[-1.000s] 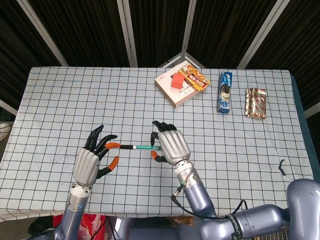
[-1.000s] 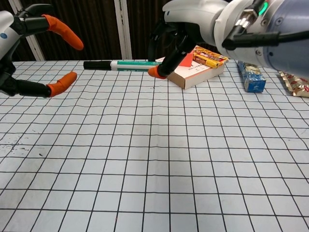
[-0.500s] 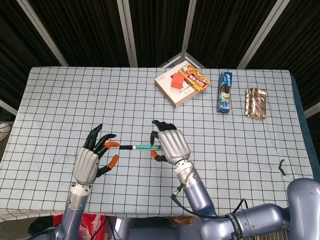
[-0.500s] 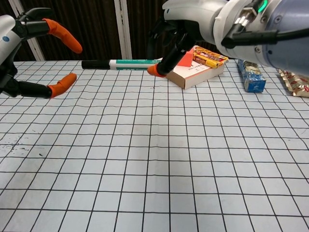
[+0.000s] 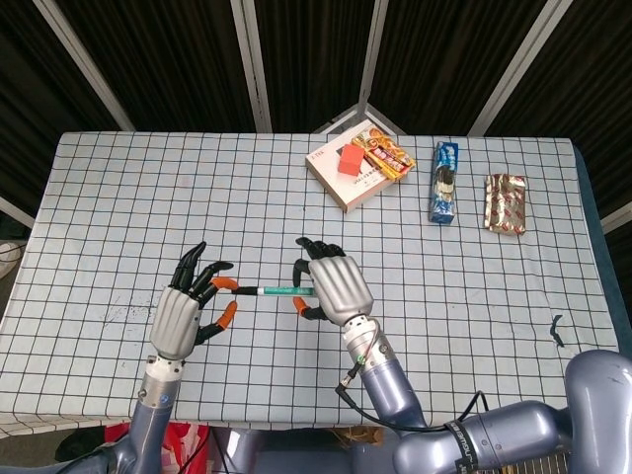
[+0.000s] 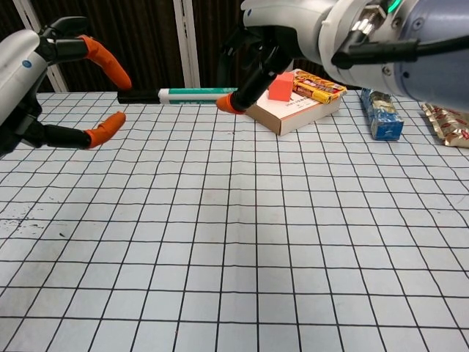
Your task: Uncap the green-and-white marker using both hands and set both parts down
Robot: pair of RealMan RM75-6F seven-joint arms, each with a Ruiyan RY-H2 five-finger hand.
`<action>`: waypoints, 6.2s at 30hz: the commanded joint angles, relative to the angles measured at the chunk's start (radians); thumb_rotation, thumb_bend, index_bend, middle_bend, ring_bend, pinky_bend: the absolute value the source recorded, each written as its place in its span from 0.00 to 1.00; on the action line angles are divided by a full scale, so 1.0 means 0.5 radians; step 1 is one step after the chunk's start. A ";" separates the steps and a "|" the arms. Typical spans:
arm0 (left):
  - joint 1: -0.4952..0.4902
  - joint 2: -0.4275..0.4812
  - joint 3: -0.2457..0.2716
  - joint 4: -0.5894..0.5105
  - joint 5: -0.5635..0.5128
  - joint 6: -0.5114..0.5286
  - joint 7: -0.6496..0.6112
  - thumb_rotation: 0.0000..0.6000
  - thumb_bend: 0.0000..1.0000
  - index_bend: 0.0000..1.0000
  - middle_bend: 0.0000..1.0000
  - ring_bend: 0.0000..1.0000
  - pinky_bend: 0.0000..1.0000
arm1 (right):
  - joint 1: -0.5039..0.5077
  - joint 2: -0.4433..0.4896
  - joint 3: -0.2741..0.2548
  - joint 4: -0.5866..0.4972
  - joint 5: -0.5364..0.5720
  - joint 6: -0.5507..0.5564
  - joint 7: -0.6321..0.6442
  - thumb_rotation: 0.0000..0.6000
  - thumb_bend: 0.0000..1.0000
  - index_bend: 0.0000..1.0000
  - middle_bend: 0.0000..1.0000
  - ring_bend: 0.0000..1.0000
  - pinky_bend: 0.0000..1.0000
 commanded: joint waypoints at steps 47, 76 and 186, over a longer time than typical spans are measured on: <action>-0.068 -0.080 -0.003 0.115 -0.019 0.090 -0.031 1.00 0.46 0.58 0.36 0.01 0.10 | 0.001 0.054 -0.021 -0.035 -0.001 -0.013 0.126 1.00 0.45 0.74 0.17 0.17 0.19; -0.012 -0.001 0.001 0.072 -0.038 0.191 -0.094 1.00 0.47 0.63 0.39 0.02 0.10 | -0.034 0.078 -0.043 -0.013 -0.006 -0.014 0.194 1.00 0.45 0.74 0.17 0.17 0.19; 0.465 0.826 0.096 0.130 -0.407 0.179 -0.751 1.00 0.46 0.16 0.04 0.00 0.06 | -0.747 0.117 -0.414 0.868 -0.579 -0.581 0.900 1.00 0.39 0.16 0.15 0.12 0.15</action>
